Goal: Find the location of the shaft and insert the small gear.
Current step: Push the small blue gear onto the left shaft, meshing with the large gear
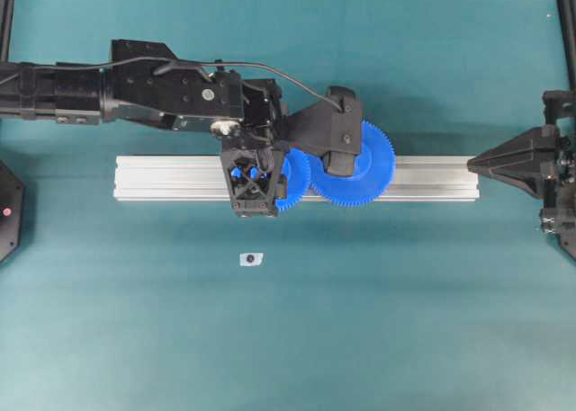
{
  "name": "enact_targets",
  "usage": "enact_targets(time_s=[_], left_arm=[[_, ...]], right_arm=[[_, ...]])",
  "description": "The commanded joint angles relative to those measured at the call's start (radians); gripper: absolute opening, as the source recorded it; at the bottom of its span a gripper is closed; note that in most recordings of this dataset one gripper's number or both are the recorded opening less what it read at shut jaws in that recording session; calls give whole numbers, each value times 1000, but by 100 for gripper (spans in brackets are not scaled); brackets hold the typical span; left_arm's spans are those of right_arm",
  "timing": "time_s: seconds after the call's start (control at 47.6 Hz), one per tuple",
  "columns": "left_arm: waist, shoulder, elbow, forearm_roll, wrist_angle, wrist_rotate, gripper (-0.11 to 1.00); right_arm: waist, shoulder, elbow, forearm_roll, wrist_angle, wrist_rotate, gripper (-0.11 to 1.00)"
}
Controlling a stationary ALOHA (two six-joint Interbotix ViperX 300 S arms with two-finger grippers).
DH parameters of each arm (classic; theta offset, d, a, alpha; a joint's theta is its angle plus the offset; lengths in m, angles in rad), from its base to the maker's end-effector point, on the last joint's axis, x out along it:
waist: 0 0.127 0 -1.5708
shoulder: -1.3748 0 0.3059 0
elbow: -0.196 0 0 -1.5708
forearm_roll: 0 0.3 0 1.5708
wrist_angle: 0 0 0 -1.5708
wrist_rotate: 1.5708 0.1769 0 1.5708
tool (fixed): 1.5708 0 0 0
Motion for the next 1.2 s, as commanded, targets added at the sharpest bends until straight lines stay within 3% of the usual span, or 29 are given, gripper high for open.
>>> enact_targets(time_s=[0.0, 0.273, 1.177], left_arm=[[14, -17, -17, 6, -2, -2, 63], [9, -18, -38, 6, 2, -2, 70], [-28, -2, -55, 6, 37, -17, 68]], right_arm=[[-3, 8, -9, 0, -8, 9, 2], [-3, 6, -9, 0, -9, 9, 2], [-3, 6, -9, 0, -9, 9, 2]])
